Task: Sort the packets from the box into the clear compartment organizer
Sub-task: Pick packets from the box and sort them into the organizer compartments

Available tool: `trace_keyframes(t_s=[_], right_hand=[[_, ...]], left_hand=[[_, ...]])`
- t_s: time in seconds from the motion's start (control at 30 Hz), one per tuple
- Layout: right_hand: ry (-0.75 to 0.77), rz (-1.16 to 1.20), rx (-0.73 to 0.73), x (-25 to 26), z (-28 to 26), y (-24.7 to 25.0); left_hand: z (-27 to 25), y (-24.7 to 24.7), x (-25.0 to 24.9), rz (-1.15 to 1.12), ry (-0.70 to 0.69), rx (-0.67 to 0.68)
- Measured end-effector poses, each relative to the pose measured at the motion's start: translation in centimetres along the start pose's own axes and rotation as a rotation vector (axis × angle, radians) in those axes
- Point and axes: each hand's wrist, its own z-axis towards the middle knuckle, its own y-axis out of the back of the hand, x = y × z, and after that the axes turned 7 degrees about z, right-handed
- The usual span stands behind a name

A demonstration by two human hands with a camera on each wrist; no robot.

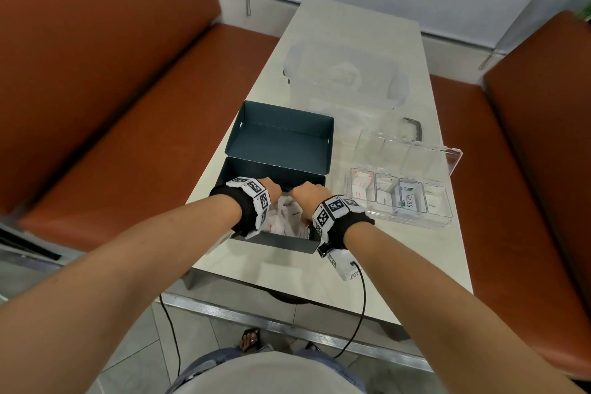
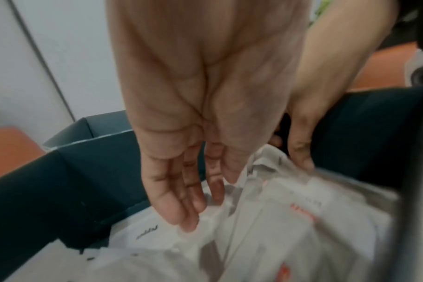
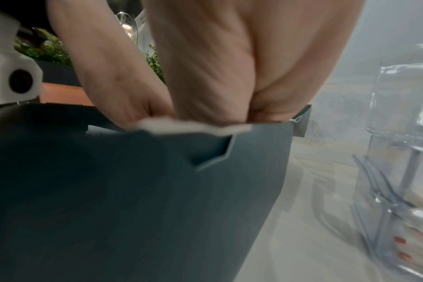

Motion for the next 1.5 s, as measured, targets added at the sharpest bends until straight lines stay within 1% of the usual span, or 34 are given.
trace_keyframes(t_s=[0.07, 0.17, 0.27, 0.33, 0.43, 0.53, 0.6, 0.67, 0.73, 0.83, 0.9, 0.97, 1.07, 1.13, 1.23, 1.3, 1.33, 1.43, 1.5], right_hand=[[-0.005, 0.074, 0.007, -0.1, 0.2, 0.2], [-0.005, 0.167, -0.031, -0.1, 0.4, 0.8], [0.01, 0.192, -0.05, -0.3, 0.4, 0.9], [0.02, 0.2, -0.068, -0.6, 0.2, 1.0], [0.028, 0.283, -0.136, -1.3, -0.6, 1.6], [0.02, 0.385, -0.242, -2.5, -1.8, 2.5], [-0.004, 0.537, -0.301, -3.4, -2.5, 3.0], [-0.047, 0.715, -0.375, -4.2, -3.3, 3.4], [-0.075, 0.888, -0.452, -4.7, -4.1, 3.7], [-0.094, 1.209, -0.502, -5.0, -5.1, 4.3], [-0.088, 1.398, -0.524, -4.8, -5.7, 4.7], [-0.076, 1.545, -0.542, -4.1, -6.4, 5.4], [-0.023, 1.735, -0.573, -3.1, -7.1, 6.2], [0.001, 1.786, -0.576, -2.5, -7.3, 6.6], [0.062, 1.844, -0.521, -1.6, -7.4, 6.9], [0.113, 1.839, -0.483, -1.3, -7.5, 7.0], [0.113, 1.818, -0.472, -1.3, -7.5, 7.1], [0.048, 1.806, -0.429, -2.2, -7.6, 7.2], [0.009, 1.814, -0.439, -3.3, -7.7, 7.2]], left_hand=[[-0.1, 0.1, -0.1, -0.079, -0.006, -0.038], [-0.1, 0.3, -0.5, -0.206, -0.041, -0.09], [-0.2, 0.3, -0.8, -0.217, -0.034, -0.142], [-0.4, 0.5, -0.7, -0.237, -0.038, -0.148], [-0.6, 1.1, 0.3, -0.335, -0.084, -0.154], [-1.4, 1.9, 2.0, -0.463, -0.128, -0.235], [-2.1, 2.2, 3.2, -0.592, -0.156, -0.322], [-2.8, 2.2, 4.4, -0.771, -0.175, -0.404], [-3.3, 2.2, 5.1, -0.962, -0.164, -0.471], [-3.7, 2.5, 5.5, -1.227, -0.12, -0.534], [-4.1, 2.9, 5.2, -1.414, -0.099, -0.551], [-4.6, 3.3, 4.5, -1.551, -0.12, -0.544], [-5.4, 4.1, 2.9, -1.754, -0.221, -0.466], [-5.8, 4.9, 1.7, -1.877, -0.301, -0.401], [-6.1, 5.8, 0.1, -2.005, -0.424, -0.335], [-6.1, 6.3, -0.5, -2.04, -0.443, -0.322], [-6.1, 6.5, -0.6, -2.042, -0.44, -0.32], [-5.8, 6.8, -0.7, -2.043, -0.439, -0.29], [-5.4, 6.9, -0.9, -2.063, -0.428, -0.268]])
